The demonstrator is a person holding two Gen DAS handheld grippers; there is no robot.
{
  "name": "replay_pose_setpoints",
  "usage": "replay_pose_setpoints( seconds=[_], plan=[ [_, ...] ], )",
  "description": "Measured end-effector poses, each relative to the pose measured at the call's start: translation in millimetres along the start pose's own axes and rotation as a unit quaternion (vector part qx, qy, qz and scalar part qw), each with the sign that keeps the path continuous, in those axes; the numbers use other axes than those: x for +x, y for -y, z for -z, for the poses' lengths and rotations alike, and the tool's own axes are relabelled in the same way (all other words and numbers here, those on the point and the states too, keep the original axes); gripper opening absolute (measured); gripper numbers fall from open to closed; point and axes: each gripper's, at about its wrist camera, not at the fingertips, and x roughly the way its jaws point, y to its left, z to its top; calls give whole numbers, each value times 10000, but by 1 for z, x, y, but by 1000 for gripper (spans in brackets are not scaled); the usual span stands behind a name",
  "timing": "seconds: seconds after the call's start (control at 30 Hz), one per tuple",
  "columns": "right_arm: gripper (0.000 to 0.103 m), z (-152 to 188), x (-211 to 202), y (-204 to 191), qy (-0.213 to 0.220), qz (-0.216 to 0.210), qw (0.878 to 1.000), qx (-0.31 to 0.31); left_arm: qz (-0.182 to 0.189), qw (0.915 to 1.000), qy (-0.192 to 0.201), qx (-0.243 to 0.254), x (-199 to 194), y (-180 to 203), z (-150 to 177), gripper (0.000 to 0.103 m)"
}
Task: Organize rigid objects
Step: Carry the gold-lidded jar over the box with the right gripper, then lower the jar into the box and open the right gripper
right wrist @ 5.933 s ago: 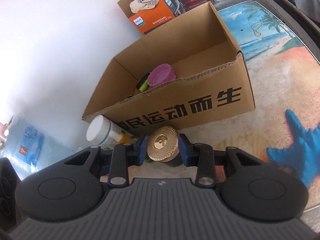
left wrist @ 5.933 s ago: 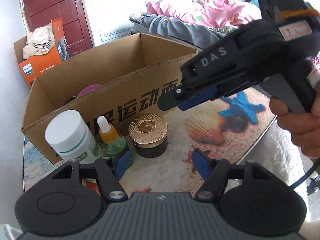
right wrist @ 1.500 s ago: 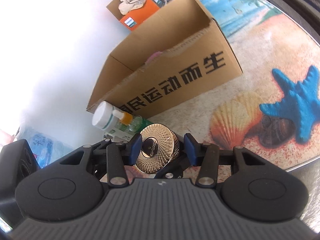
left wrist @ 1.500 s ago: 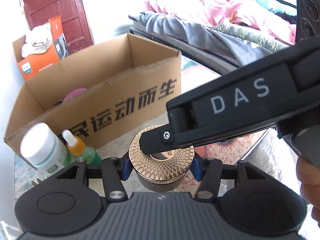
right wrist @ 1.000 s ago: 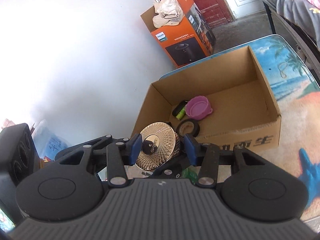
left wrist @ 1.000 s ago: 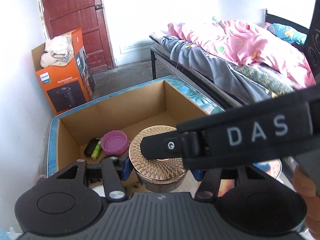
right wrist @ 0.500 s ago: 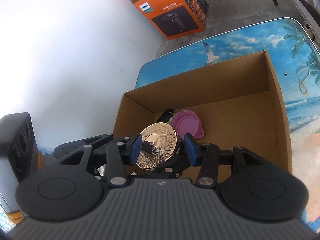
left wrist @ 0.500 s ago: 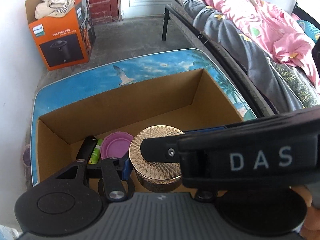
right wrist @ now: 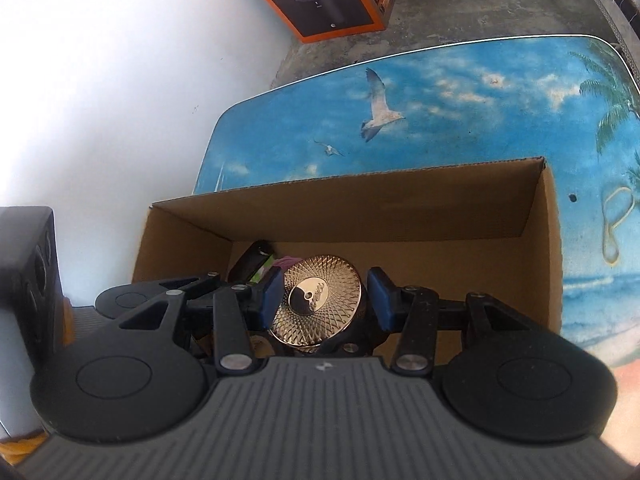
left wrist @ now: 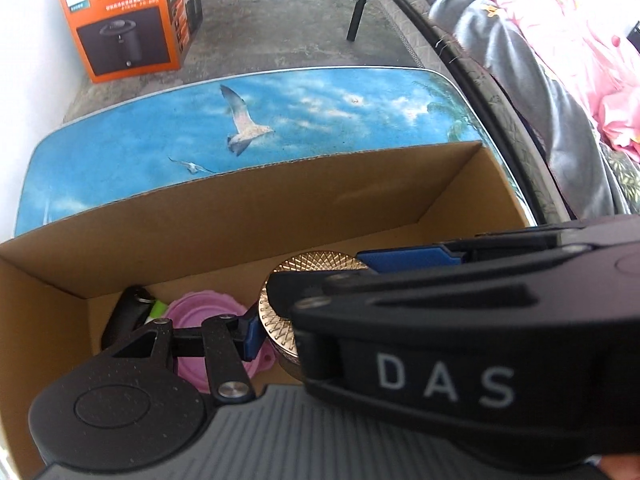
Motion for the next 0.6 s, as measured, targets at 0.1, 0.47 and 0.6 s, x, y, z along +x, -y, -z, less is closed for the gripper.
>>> replay_pose_setpoints(
  seconds=[0.1, 0.47, 0.6],
  plan=[
    [45, -6, 11, 4, -69, 68, 9999, -95, 26, 9999, -82, -102, 9, -3, -5, 57],
    [45, -13, 33, 12, -90, 213, 9994, -245, -47, 9996, -218, -185, 30, -8, -11, 59],
    [45, -11, 28, 12, 104, 168, 9995, -233, -5, 9996, -155, -234, 23, -11, -10, 61]
  ],
)
